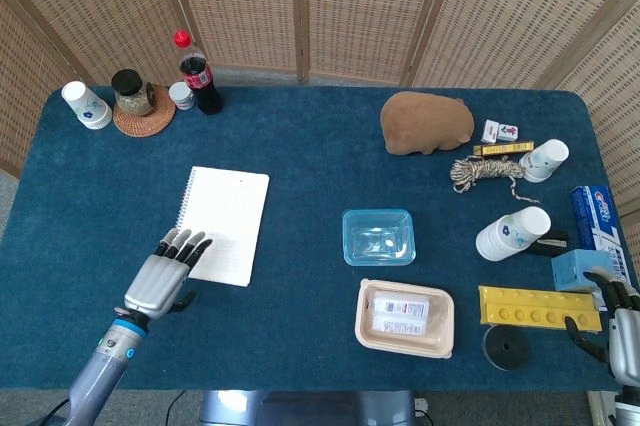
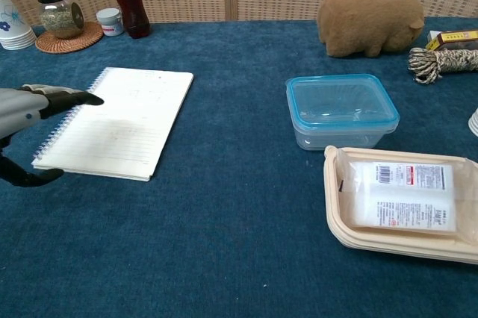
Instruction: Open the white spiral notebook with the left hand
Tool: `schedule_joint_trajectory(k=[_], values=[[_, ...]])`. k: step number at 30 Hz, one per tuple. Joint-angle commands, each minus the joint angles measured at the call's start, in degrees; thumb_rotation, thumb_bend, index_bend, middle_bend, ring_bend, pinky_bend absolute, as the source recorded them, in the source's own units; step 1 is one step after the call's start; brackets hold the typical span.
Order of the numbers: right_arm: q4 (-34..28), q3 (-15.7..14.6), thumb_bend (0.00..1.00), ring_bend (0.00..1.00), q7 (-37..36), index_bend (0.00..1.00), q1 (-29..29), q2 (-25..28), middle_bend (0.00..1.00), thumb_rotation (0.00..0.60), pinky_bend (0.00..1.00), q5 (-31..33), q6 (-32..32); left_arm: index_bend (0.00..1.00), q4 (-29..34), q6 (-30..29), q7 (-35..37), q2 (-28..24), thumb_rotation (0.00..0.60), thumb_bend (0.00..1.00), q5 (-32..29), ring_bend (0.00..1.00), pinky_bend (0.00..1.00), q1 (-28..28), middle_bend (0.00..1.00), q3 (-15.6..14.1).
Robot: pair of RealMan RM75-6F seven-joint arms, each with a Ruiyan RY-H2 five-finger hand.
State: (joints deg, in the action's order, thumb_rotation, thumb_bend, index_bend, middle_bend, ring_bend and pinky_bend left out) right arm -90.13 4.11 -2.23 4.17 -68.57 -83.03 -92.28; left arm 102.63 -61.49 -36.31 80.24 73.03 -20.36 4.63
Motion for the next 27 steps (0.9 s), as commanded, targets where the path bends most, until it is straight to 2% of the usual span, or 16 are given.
schedule_joint_trajectory(k=[1, 13, 27], values=[[0.1, 0.0, 0.29, 0.22, -0.2, 0.24, 0.2, 0.1, 0.24, 0.6, 0.34, 0.0, -0.2, 0.0, -2.2, 1.4, -3.8, 3.2, 0.6, 0.31, -3.4, 0.0, 0.0, -2.4, 0.0, 0.3], [0.4, 0.2, 0.29, 0.22, -0.7, 0.24, 1.5, 0.2, 0.24, 0.6, 0.34, 0.1, -1.7, 0.0, -6.7, 1.4, -6.3, 8.8, 0.6, 0.31, -8.4, 0.0, 0.0, -6.0, 0.0, 0.8], [1.1, 0.1, 0.29, 0.22, -1.5, 0.23, 2.4, -0.1, 0.24, 0.6, 0.34, 0.5, -2.0, 0.0, -9.2, -0.7, -6.3, 11.7, 0.6, 0.31, -9.8, 0.0, 0.0, -7.8, 0.0, 0.5]])
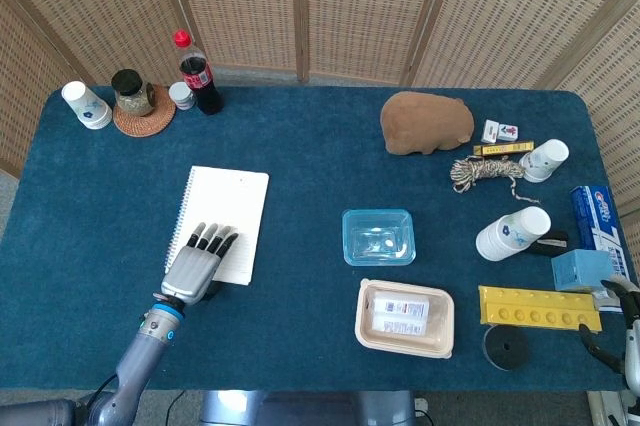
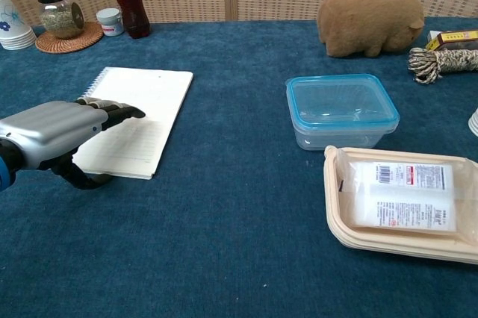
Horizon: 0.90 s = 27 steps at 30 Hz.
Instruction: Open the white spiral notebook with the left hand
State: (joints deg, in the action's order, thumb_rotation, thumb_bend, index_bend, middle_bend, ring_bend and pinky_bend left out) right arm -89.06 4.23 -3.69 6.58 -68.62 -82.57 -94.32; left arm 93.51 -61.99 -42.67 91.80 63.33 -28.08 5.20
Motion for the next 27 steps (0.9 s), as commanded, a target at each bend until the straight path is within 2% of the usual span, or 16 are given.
schedule_joint_trajectory(k=[1, 27], values=[[0.1, 0.0, 0.29, 0.22, -0.1, 0.23, 0.1, 0.0, 0.24, 0.6, 0.34, 0.0, 0.1, 0.0, -0.2, -0.3, 0.1, 0.2, 0.6, 0.31, -0.2, 0.0, 0.0, -0.2, 0.0, -0.1], [0.2, 0.4, 0.29, 0.22, 0.0, 0.22, 0.3, -0.2, 0.24, 0.6, 0.34, 0.0, 0.4, 0.0, -1.5, -2.5, 2.4, 0.8, 0.6, 0.31, -1.1, 0.0, 0.0, -1.2, 0.0, -0.8]])
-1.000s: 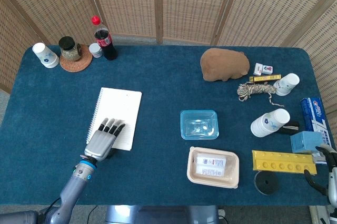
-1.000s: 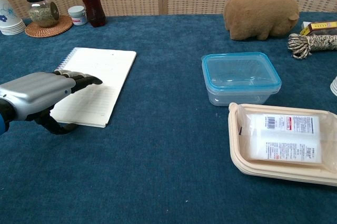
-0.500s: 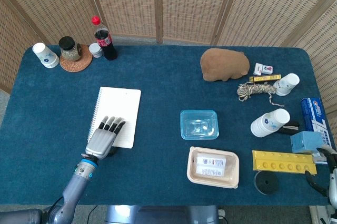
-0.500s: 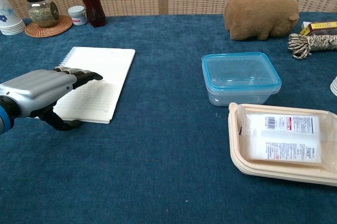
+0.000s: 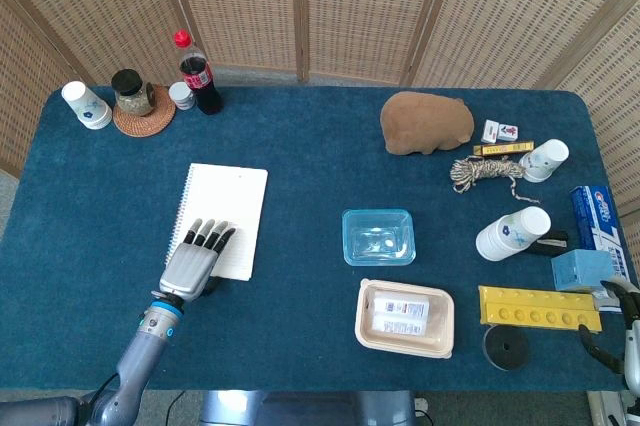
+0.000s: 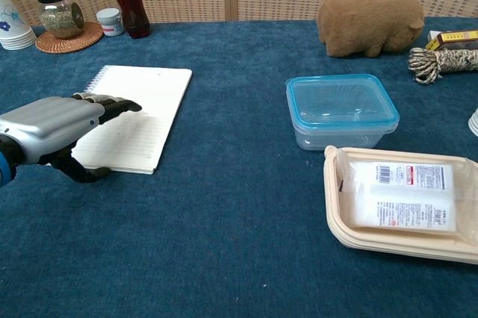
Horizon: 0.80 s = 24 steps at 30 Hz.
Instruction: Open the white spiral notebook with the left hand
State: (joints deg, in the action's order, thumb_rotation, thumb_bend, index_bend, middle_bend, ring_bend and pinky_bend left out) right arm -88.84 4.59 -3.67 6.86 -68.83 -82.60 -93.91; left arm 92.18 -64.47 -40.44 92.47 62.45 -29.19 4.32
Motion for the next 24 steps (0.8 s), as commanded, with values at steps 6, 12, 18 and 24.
schedule_joint_trajectory(k=[6, 12, 18, 24], values=[[0.2, 0.0, 0.29, 0.22, -0.3, 0.22, 0.3, -0.1, 0.24, 0.6, 0.34, 0.1, -0.1, 0.0, -1.1, -1.4, 2.5, 1.2, 0.6, 0.31, 1.1, 0.0, 0.0, 0.1, 0.0, 0.4], [0.6, 0.1, 0.29, 0.22, -1.0, 0.22, 0.5, -0.2, 0.24, 0.6, 0.34, -0.1, -0.4, 0.0, -2.9, -5.2, 5.7, 2.8, 0.6, 0.32, 3.5, 0.0, 0.0, 1.5, 0.0, 0.5], [0.7, 0.2, 0.29, 0.22, -1.3, 0.22, 0.6, -0.3, 0.24, 0.6, 0.34, -0.4, -0.7, 0.0, -4.2, -7.8, 9.2, 3.7, 0.6, 0.33, 5.7, 0.0, 0.0, 2.7, 0.0, 0.8], [0.7, 0.4, 0.29, 0.22, -2.0, 0.22, 1.1, -0.3, 0.24, 0.6, 0.34, -0.8, -2.1, 0.0, -7.6, -13.9, 17.6, 6.1, 0.6, 0.36, 9.1, 0.0, 0.0, 5.5, 0.0, 2.5]])
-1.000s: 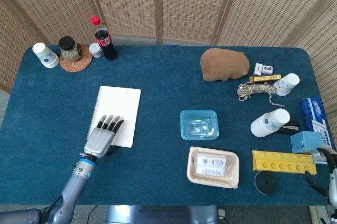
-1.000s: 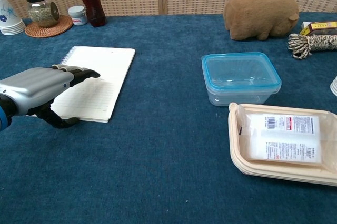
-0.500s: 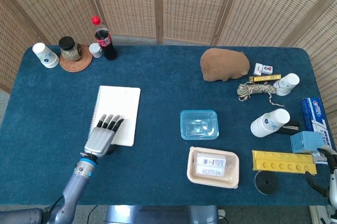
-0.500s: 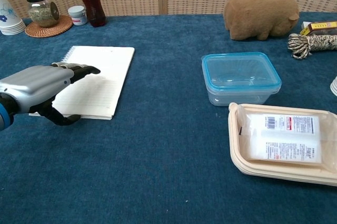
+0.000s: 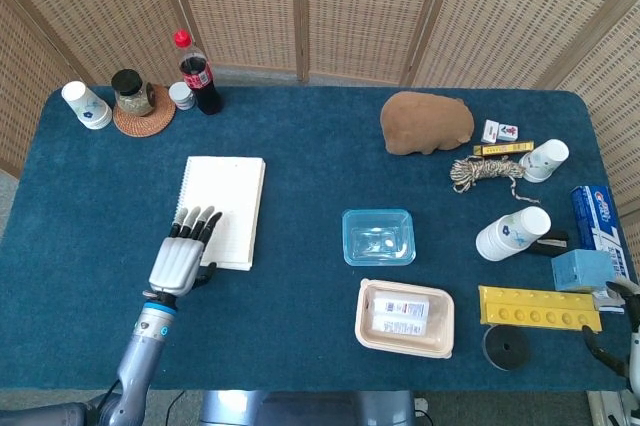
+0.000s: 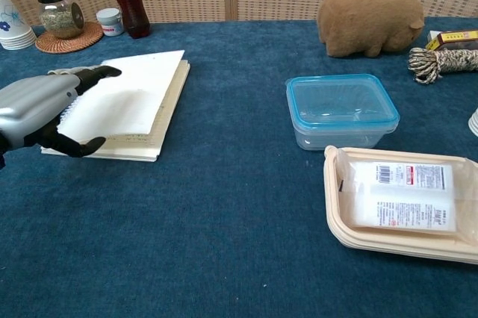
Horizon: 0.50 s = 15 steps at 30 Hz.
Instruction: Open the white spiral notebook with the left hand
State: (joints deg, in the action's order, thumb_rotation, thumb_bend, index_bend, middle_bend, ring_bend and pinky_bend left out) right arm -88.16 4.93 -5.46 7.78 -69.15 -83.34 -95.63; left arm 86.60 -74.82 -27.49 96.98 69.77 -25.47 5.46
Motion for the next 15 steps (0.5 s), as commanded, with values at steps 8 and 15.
schedule_joint_trajectory(k=[8, 15], values=[[0.2, 0.2, 0.29, 0.22, -0.9, 0.22, 0.7, 0.0, 0.24, 0.6, 0.34, -0.5, -1.4, 0.0, -5.2, -9.3, 13.6, 3.9, 0.6, 0.37, 2.9, 0.0, 0.0, 5.0, 0.01, 4.0], [0.3, 0.4, 0.29, 0.22, -1.5, 0.22, 0.8, -0.1, 0.24, 0.6, 0.34, -0.9, -1.9, 0.0, -3.2, -14.9, 23.2, 2.7, 0.6, 0.36, -0.1, 0.0, 0.01, 10.6, 0.0, 7.7]])
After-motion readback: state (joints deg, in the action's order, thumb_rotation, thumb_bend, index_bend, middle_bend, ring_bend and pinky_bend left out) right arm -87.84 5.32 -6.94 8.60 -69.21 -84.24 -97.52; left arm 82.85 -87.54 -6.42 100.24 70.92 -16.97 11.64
